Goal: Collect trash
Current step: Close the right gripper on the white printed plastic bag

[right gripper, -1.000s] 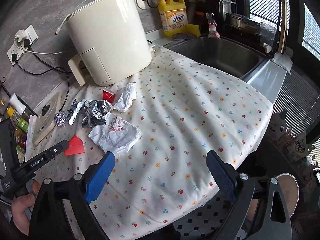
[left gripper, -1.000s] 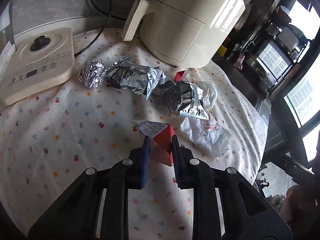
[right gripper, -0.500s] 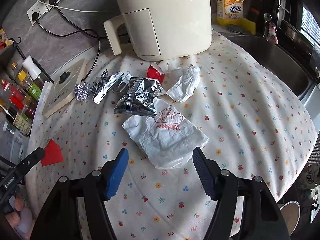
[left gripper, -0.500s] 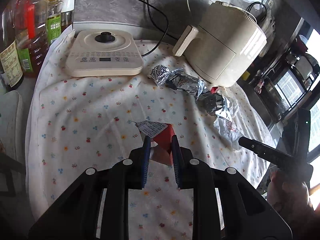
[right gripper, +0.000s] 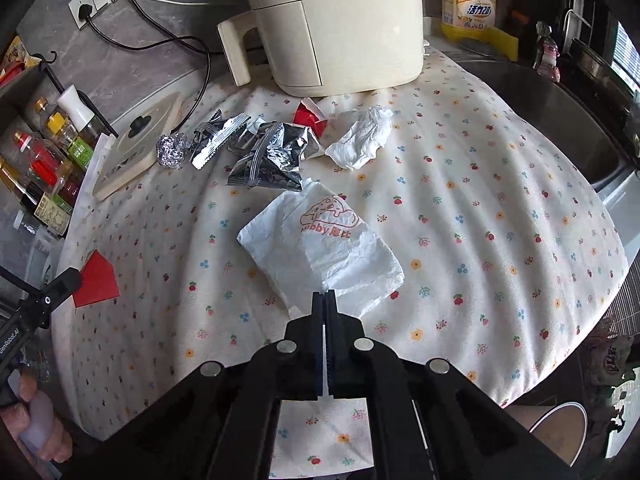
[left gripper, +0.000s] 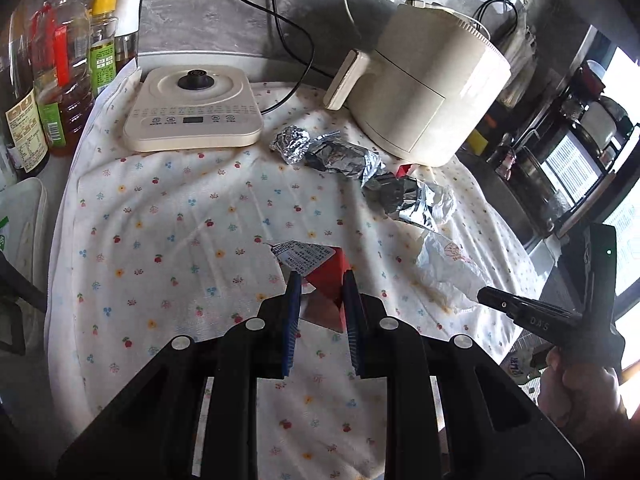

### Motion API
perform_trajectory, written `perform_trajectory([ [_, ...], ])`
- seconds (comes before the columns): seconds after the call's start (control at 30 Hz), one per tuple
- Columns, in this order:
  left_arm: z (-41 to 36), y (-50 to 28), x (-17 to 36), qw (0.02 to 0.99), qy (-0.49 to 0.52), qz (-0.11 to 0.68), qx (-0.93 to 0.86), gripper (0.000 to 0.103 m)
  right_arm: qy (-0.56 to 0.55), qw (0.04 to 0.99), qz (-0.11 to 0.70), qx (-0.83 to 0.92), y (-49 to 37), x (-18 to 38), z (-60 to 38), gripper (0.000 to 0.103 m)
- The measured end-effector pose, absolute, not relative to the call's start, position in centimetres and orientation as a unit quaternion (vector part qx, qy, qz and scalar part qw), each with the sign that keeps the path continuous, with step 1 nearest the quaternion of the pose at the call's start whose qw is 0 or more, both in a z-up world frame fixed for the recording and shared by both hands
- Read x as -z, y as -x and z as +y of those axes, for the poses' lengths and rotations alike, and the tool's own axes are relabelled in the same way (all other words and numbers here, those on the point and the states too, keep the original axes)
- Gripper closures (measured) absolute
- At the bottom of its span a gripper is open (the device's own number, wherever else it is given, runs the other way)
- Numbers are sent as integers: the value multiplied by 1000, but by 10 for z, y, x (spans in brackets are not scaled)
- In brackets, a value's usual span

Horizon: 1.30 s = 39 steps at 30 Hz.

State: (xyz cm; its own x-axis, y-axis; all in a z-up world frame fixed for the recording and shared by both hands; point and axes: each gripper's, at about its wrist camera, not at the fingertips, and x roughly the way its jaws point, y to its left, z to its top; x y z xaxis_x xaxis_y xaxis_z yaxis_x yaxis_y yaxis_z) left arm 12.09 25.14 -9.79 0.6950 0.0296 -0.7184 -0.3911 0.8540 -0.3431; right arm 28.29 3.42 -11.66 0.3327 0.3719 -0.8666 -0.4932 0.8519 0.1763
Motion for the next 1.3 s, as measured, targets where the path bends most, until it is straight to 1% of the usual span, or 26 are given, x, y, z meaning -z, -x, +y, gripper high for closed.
perform_trajectory([
  [0.2,211,-150,94,896,219,380,-69,82,25,828,505,-244,-281,100,-16,101],
  [0.37,177,-173,91,900,203,383,-29,82,6,832,504,-232,-280,99,-49,101],
  [0.53,157,-183,90,902,197,384,-10,82,1,830,505,-237,-279,103,-54,100],
  [0.63,159,-182,90,902,195,385,-11,82,-5,824,509,-250,-279,105,-46,97],
  [0.67,162,-181,91,902,195,385,-14,82,-7,820,514,-253,-280,107,-43,91],
  [0.7,166,-179,91,902,195,385,-19,82,-9,817,518,-254,-282,109,-40,80],
  [0.73,171,-177,91,901,197,385,-25,82,-11,820,515,-250,-283,109,-39,47],
  [0.77,177,-175,91,901,199,385,-32,82,-13,828,504,-246,-283,108,-38,34],
  [0.83,190,-169,92,900,203,384,-47,82,-9,829,502,-246,-289,109,-32,35],
  [0.9,203,-164,93,898,207,383,-61,82,-7,827,509,-240,-298,114,-28,42],
  [0.97,214,-160,94,896,211,384,-72,82,-5,826,516,-227,-309,123,-26,54],
  [1.03,221,-155,95,895,214,383,-80,82,2,824,526,-211,-320,133,-24,63],
  [1.13,230,-150,97,894,215,384,-89,82,14,821,540,-187,-331,149,-23,63],
  [1.23,236,-147,99,892,217,386,-95,82,39,827,529,-187,-329,150,-15,61],
  [1.27,236,-146,99,891,218,386,-96,82,49,826,529,-189,-327,150,-12,62],
  [1.3,237,-146,99,891,218,387,-96,82,54,823,530,-195,-325,150,-10,66],
])
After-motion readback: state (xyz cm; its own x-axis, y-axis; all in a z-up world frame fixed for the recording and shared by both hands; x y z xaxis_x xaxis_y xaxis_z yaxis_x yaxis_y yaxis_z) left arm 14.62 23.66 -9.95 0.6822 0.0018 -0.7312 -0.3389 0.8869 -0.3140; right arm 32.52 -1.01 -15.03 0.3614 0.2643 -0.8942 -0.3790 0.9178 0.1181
